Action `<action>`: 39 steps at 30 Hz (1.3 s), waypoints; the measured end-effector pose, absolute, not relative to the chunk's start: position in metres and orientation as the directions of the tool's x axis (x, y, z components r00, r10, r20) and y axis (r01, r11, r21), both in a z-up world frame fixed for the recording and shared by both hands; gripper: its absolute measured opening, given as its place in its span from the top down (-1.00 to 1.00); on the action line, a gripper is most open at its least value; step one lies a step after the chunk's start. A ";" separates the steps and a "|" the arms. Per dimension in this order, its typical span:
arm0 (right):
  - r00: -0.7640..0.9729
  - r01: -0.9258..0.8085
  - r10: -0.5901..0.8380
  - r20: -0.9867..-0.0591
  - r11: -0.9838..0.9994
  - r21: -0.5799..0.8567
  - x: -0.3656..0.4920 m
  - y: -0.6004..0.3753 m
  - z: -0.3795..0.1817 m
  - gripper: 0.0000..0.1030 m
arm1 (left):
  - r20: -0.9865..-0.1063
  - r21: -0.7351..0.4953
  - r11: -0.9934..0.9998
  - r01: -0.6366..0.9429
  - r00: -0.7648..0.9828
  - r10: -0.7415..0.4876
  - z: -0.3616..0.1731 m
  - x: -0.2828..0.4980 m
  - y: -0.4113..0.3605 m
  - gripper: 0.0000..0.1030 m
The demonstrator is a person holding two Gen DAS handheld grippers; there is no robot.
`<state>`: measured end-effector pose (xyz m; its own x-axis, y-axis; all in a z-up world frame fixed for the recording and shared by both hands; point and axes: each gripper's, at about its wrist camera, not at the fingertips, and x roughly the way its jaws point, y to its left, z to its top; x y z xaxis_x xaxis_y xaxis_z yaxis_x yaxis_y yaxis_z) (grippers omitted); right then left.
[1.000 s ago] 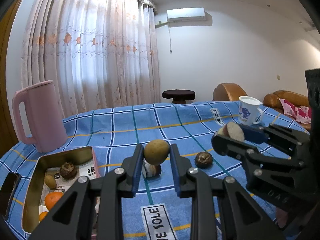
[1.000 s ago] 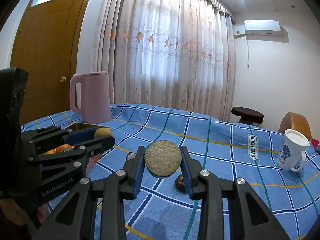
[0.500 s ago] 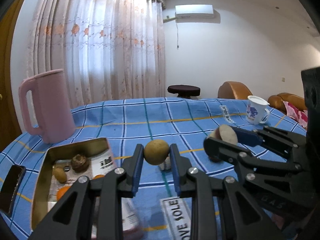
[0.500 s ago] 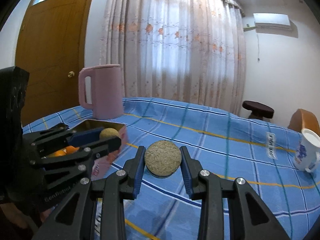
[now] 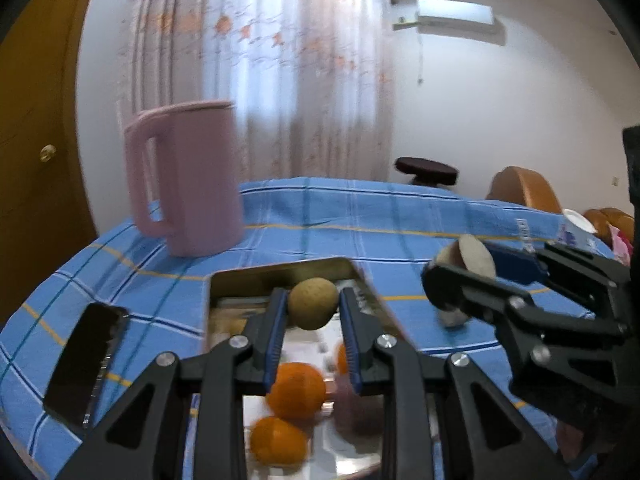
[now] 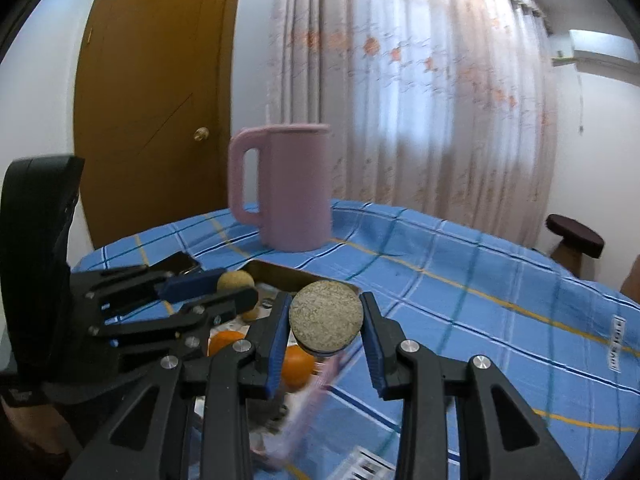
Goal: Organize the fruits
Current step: 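Carry the kiwi and pale biscuit over the tin box with both tools, then open both tools to drop the kiwi and biscuit into the box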
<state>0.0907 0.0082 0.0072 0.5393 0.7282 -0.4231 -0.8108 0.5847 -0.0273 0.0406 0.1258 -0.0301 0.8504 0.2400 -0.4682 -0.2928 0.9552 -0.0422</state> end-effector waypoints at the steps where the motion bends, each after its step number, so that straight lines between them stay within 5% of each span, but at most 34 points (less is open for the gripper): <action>1: 0.525 -0.818 0.732 -0.434 0.574 -0.020 0.091 0.015 0.005 0.30 | -0.474 -0.042 0.952 -0.302 0.845 0.247 -0.031 0.041 0.131 0.46; 18: 0.404 -0.872 0.716 -0.570 0.490 -0.003 0.092 0.060 -0.029 0.29 | -0.544 -0.039 0.930 -0.364 0.789 0.286 -0.053 0.039 0.158 0.44; 20: 0.381 -0.877 0.722 -0.577 0.481 0.023 0.095 0.059 -0.032 0.24 | -0.551 -0.053 0.926 -0.373 0.785 0.284 -0.053 0.038 0.161 0.33; 22: 0.391 -0.872 0.722 -0.571 0.490 0.023 0.096 0.057 -0.031 0.03 | -0.550 -0.056 0.914 -0.401 0.777 0.307 -0.052 0.036 0.164 -0.10; 25: 0.398 -0.859 0.733 -0.552 0.509 0.056 0.102 0.046 -0.027 -0.26 | -0.527 -0.089 0.910 -0.405 0.794 0.302 -0.047 0.029 0.166 -0.48; 33: 0.486 -0.820 0.710 -0.510 0.572 0.015 0.102 -0.013 -0.012 -0.26 | -0.479 -0.041 0.952 -0.304 0.842 0.248 -0.028 0.036 0.114 -0.78; 39: 0.660 -0.661 0.540 -0.522 0.748 -0.062 0.129 -0.083 -0.012 -0.26 | -0.481 -0.019 0.981 -0.191 0.862 0.158 -0.026 0.060 0.059 -0.88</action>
